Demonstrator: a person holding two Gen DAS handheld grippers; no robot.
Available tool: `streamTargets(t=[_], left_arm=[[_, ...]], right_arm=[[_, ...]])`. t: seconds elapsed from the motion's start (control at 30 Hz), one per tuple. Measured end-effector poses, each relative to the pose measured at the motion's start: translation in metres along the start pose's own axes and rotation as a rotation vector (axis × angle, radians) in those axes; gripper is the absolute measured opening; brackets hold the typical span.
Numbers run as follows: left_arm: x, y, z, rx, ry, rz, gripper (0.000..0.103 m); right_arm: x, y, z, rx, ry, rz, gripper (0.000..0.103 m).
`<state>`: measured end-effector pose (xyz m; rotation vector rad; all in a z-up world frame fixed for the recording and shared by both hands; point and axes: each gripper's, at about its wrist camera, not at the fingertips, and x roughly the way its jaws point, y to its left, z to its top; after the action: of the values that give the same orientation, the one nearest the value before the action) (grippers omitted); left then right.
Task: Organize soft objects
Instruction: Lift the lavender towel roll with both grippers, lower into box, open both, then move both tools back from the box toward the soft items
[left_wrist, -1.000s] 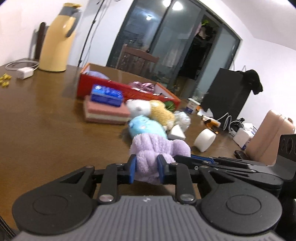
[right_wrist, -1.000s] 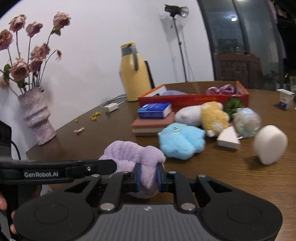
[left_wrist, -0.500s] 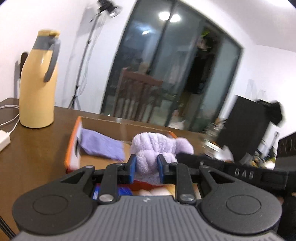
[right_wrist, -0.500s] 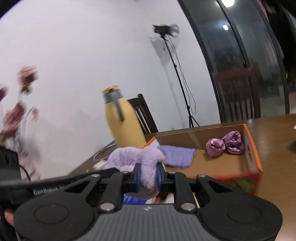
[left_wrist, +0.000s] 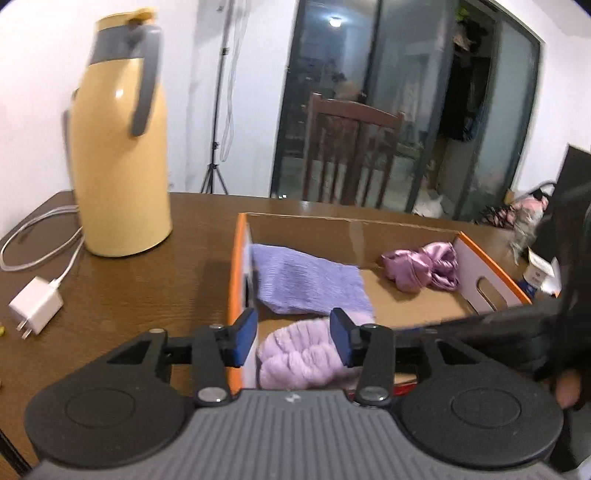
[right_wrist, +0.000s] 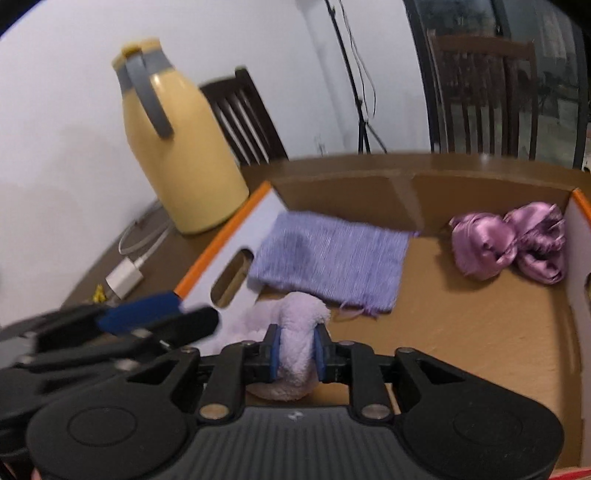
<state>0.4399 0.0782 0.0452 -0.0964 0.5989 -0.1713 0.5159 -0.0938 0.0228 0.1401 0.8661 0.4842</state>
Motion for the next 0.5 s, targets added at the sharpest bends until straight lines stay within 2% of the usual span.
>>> streamTargets(t=[0.07,0.17,0.2,0.23,0.37,0.47,0.5], left_arm=[[-0.005,0.004,0.0,-0.004,0.006,0.004,0.046],[-0.017,0.003,0.004,0.012,-0.006,0.015,0.05],[-0.023,0.003,0.005,0.007,-0.011,0.013,0.052],[-0.029,0.003,0.006,-0.001,-0.015,0.01,0.053],[-0.058,-0.002,0.012,-0.01,-0.048,-0.003,0.056],[-0.086,-0.012,0.011,0.002,-0.089,-0.005,0.063],[-0.096,-0.015,0.009,0.01,-0.105,-0.008,0.067]], right_arm=[[0.002,0.002,-0.005,-0.011,0.019,0.022,0.029],[-0.013,0.008,-0.009,-0.035,-0.019,0.011,0.046],[-0.022,0.009,-0.009,-0.038,-0.031,0.01,0.055],[-0.031,0.01,-0.009,-0.042,-0.042,0.01,0.058],[-0.082,0.014,-0.008,-0.079,-0.12,-0.049,0.061],[-0.13,0.011,-0.016,-0.107,-0.202,-0.107,0.065],[-0.149,0.008,-0.023,-0.115,-0.235,-0.133,0.07]])
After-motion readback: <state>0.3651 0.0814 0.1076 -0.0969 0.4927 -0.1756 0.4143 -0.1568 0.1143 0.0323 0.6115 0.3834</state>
